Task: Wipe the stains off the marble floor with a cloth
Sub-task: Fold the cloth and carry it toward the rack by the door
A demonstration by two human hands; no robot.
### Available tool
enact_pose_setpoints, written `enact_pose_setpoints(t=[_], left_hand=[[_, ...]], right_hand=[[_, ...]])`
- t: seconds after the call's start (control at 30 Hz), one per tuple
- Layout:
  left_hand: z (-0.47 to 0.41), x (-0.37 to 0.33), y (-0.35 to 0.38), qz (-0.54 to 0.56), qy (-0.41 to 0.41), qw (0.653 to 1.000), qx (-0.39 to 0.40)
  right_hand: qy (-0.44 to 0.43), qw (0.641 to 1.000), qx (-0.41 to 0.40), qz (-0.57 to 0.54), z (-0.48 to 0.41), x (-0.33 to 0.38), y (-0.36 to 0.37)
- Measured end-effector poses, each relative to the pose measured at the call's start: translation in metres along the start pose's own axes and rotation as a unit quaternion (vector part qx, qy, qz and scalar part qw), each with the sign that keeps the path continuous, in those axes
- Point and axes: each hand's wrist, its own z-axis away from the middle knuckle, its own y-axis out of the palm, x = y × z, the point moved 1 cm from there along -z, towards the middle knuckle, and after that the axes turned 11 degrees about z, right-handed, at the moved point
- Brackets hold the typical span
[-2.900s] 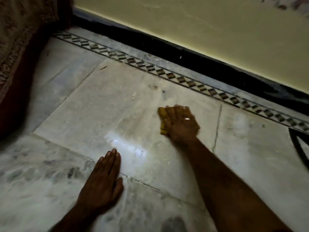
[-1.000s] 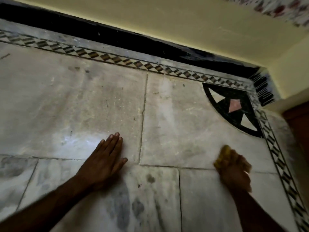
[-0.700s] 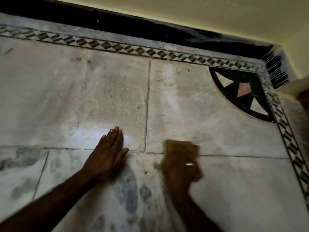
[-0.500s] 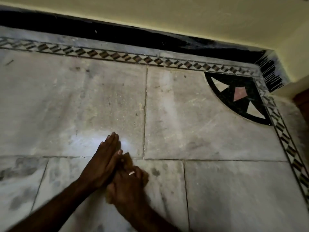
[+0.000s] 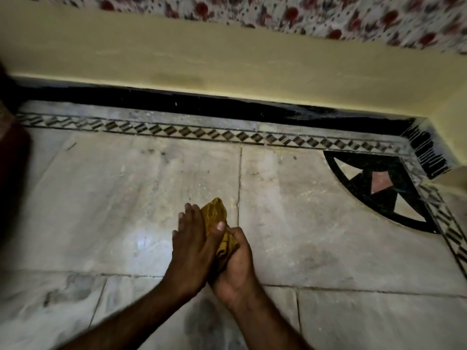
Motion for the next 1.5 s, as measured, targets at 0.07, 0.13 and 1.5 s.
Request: enact_pose_setpoints(t=[0.07, 0.13, 1.5], left_hand=[[0.004, -0.016, -0.003, 0.054, -0.008, 0.998, 0.028], [0.003, -0.039, -0.008, 0.193, -0.052, 0.979, 0.040], [0.269, -0.645, -0.132, 0.730, -0.181, 0.656, 0.062]], right_hand=[[-0.029, 0.999, 0.007, 0.037, 0.005, 0.016, 0.010], [-0.063, 0.991, -0.011, 0.115, 0.011, 0.028, 0.022], [-0.165, 0.832, 0.021, 0.528, 0.525, 0.442, 0.337]])
